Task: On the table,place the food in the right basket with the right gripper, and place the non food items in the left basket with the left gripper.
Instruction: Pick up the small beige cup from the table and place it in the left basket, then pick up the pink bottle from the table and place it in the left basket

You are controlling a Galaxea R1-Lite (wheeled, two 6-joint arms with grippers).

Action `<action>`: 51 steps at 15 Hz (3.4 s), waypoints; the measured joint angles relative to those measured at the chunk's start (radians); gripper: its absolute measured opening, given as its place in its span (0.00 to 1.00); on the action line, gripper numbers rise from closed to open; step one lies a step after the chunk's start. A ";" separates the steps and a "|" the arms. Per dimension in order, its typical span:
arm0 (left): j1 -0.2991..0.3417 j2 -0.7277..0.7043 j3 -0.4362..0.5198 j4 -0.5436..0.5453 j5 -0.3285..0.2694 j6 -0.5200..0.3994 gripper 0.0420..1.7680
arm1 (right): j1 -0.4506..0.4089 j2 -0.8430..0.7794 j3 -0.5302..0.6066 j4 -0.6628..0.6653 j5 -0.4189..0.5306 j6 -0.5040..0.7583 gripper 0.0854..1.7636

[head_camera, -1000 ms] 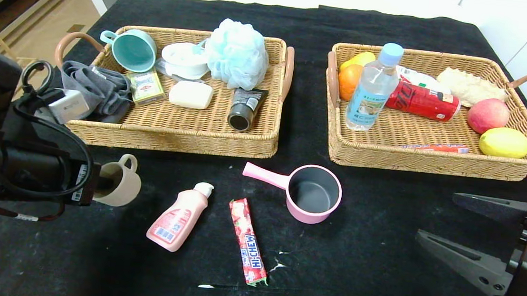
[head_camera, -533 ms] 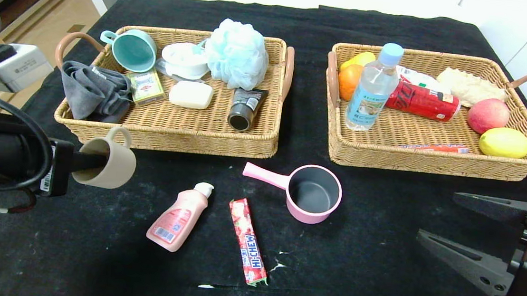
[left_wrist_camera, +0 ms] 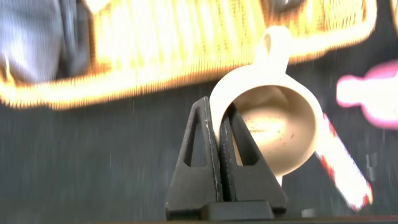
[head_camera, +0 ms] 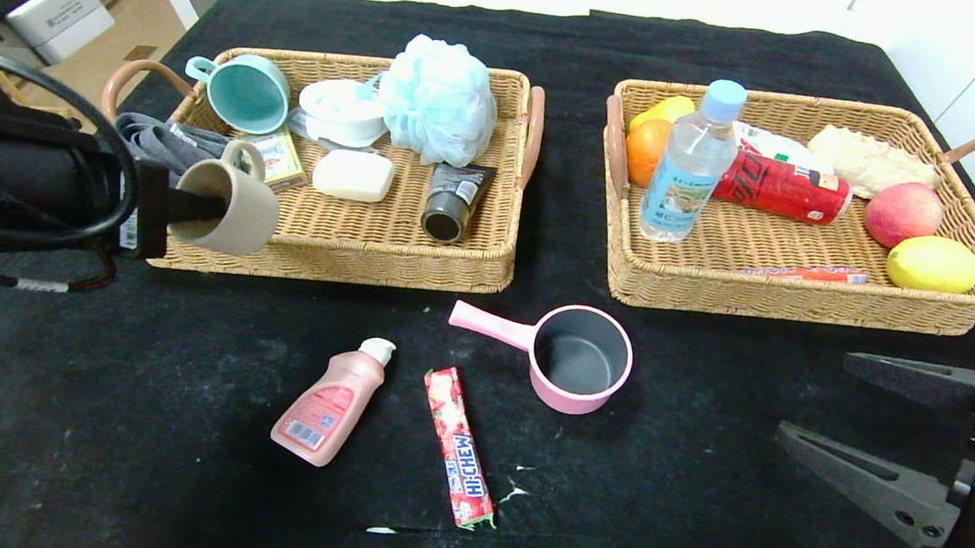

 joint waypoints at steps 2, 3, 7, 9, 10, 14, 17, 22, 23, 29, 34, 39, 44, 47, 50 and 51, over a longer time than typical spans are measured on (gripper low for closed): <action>0.000 0.058 -0.021 -0.078 0.004 0.001 0.06 | 0.000 0.000 0.000 -0.001 0.000 0.000 0.97; 0.001 0.090 -0.038 -0.112 0.007 0.001 0.06 | -0.001 -0.001 -0.001 -0.001 -0.001 0.000 0.97; -0.012 0.201 -0.103 -0.242 0.020 0.017 0.06 | -0.013 -0.001 -0.005 -0.001 0.000 0.001 0.97; -0.034 0.239 -0.138 -0.260 0.044 0.029 0.06 | -0.015 -0.002 -0.006 -0.001 0.000 0.001 0.97; -0.040 0.258 -0.164 -0.260 0.050 0.033 0.06 | -0.016 -0.002 -0.006 0.000 0.000 0.001 0.97; -0.059 0.335 -0.279 -0.261 0.058 0.048 0.06 | -0.017 -0.002 -0.007 -0.001 0.000 0.001 0.97; -0.063 0.404 -0.360 -0.254 0.077 0.050 0.06 | -0.019 -0.003 -0.007 -0.001 0.000 0.001 0.97; -0.063 0.460 -0.383 -0.252 0.087 0.050 0.06 | -0.027 -0.004 -0.011 -0.001 0.000 0.000 0.97; -0.063 0.462 -0.383 -0.253 0.088 0.050 0.06 | -0.028 -0.004 -0.011 -0.001 0.000 0.000 0.97; -0.063 0.464 -0.375 -0.252 0.088 0.051 0.21 | -0.029 -0.008 -0.013 -0.001 0.000 0.000 0.97; -0.063 0.461 -0.370 -0.252 0.089 0.051 0.57 | -0.027 -0.010 -0.009 -0.001 0.000 0.000 0.97; -0.063 0.440 -0.350 -0.247 0.085 0.055 0.76 | -0.028 -0.010 -0.009 -0.001 0.000 0.000 0.97; -0.055 0.392 -0.301 -0.193 0.086 0.057 0.86 | -0.027 -0.010 -0.009 0.000 0.002 0.001 0.97; -0.061 0.334 -0.284 -0.047 0.101 0.072 0.89 | -0.026 -0.008 -0.009 0.000 0.002 0.001 0.97; -0.078 0.272 -0.284 0.112 0.110 0.066 0.92 | -0.023 -0.008 -0.006 0.001 0.003 0.001 0.97; -0.087 0.251 -0.281 0.173 0.110 0.065 0.92 | -0.022 -0.008 -0.006 0.000 0.003 0.001 0.97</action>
